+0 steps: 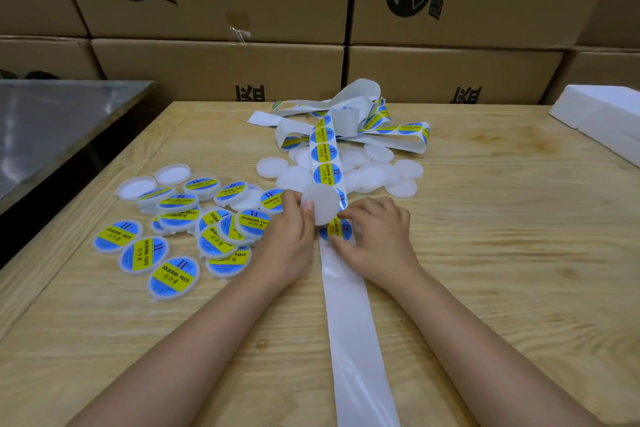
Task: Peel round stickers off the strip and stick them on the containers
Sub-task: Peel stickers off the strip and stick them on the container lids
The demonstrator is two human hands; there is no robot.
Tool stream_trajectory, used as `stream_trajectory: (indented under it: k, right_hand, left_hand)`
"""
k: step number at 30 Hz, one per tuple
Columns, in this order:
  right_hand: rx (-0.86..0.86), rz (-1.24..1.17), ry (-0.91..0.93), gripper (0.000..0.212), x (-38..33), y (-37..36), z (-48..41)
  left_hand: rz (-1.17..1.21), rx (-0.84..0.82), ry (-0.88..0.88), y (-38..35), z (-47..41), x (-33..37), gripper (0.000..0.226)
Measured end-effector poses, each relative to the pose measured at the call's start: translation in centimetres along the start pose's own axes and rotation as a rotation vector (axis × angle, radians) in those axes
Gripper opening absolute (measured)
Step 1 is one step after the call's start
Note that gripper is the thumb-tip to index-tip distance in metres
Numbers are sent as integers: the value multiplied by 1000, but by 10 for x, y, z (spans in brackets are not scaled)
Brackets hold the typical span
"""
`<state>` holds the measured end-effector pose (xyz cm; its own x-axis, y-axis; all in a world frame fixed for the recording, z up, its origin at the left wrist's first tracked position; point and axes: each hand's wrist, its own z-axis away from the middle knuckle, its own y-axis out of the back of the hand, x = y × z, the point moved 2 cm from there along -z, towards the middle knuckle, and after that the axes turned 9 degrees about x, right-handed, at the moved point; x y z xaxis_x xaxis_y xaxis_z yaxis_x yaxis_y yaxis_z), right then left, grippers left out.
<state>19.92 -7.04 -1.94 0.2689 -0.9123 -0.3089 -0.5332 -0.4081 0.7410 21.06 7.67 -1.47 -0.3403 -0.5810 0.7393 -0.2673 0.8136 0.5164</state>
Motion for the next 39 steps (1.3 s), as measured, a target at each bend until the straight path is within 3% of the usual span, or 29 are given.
stream_trajectory:
  k: [2,4,11,15,18,21,26,32,35,39]
  right_hand:
    - [-123,95,31,52,3,-6,2]
    - [-168,124,45,57,2,-10,3]
    - [-192,198,47,36,3,-13,5]
    - [-212,126,39,33,4,-16,4]
    - [-196,101,44,35,5,-14,4]
    - [-186,80,14,35,6,-13,3]
    - [-123,27,-8,30,6,-9,2]
    - [-78,39,1,25,4,-4,1]
    - [-64,78,34,24,2,-1,2]
    - [-61,95,46,21,0,-1,2]
  left_hand:
    - [9,2,21,0,0,-1,21]
    - [29,16,46,1,0,-2,19]
    - [49,52,43,2,0,-3,17]
    - [-220,219,-94,5,1,2,33]
    - [-484,187,-122,2,3,2,49]
    - [-592,177,-86,1,1,-4,57]
    - [-646,257,-70,3,-2,-9,36]
    - [-768,201,-40,8,-4,-11,34]
    - [-796,272,-178,9,-1,-5,36]
    - [-650,340,-606,-3,8,12,26]
